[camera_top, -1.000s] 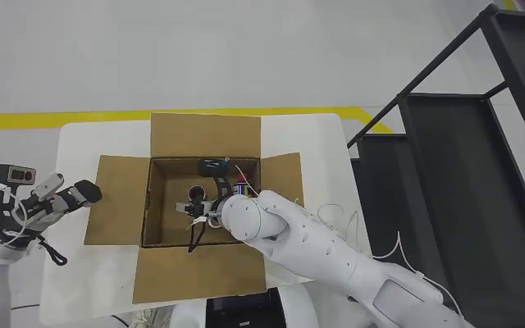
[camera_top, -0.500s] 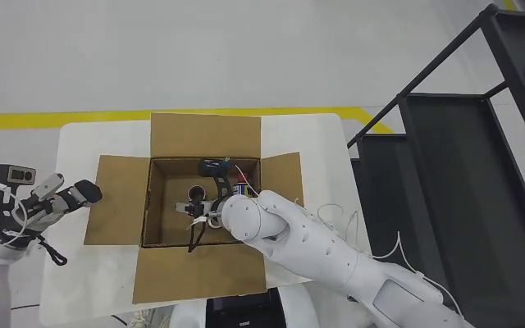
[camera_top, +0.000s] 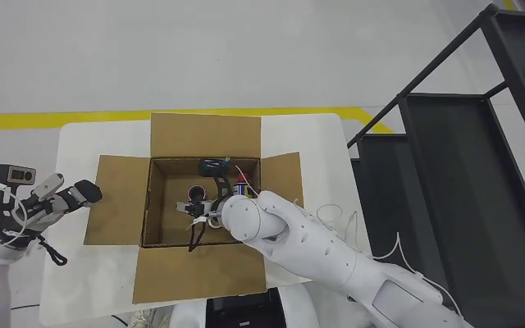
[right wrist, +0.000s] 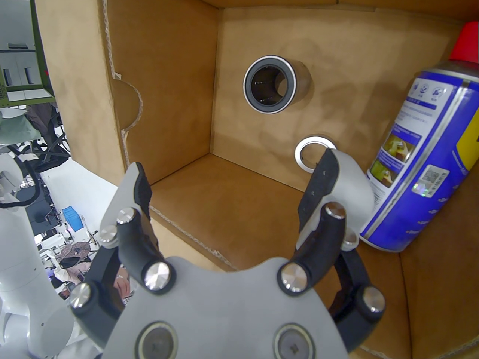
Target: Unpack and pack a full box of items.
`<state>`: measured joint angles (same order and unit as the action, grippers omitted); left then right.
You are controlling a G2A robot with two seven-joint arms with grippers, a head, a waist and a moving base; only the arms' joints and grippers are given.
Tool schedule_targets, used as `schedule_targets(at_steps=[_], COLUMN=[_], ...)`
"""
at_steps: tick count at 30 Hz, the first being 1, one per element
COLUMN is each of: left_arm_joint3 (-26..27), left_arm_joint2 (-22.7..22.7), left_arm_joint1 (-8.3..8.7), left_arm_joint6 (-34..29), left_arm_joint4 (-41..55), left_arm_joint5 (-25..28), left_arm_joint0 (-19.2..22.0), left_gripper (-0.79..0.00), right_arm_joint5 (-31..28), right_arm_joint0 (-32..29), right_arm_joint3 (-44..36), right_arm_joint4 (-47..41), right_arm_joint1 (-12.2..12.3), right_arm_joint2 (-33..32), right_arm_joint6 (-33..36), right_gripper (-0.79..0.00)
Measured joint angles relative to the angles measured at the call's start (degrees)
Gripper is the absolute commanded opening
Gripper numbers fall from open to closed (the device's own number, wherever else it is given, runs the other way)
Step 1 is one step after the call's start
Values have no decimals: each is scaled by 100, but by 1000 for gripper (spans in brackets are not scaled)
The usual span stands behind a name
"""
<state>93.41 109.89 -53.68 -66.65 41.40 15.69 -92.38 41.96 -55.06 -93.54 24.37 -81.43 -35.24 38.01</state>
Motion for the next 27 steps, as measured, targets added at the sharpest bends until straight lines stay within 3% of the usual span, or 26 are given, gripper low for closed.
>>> schedule_targets(at_steps=[10, 27], left_arm_joint3=[0, 0], left_arm_joint2=[0, 0], left_arm_joint1=[0, 0], left_arm_joint6=[0, 0], left_arm_joint4=[0, 0], left_arm_joint5=[0, 0], left_arm_joint0=[0, 0], left_gripper=[0, 0], right_arm_joint5=[879, 1325], right_arm_joint0=[606, 1634], right_arm_joint3=[675, 3125], right_arm_joint4=[43, -542], right_arm_joint1=[-410, -1611], right_arm_joint2=[548, 1281], right_arm_joint6=[-79, -671], right_gripper=[0, 0])
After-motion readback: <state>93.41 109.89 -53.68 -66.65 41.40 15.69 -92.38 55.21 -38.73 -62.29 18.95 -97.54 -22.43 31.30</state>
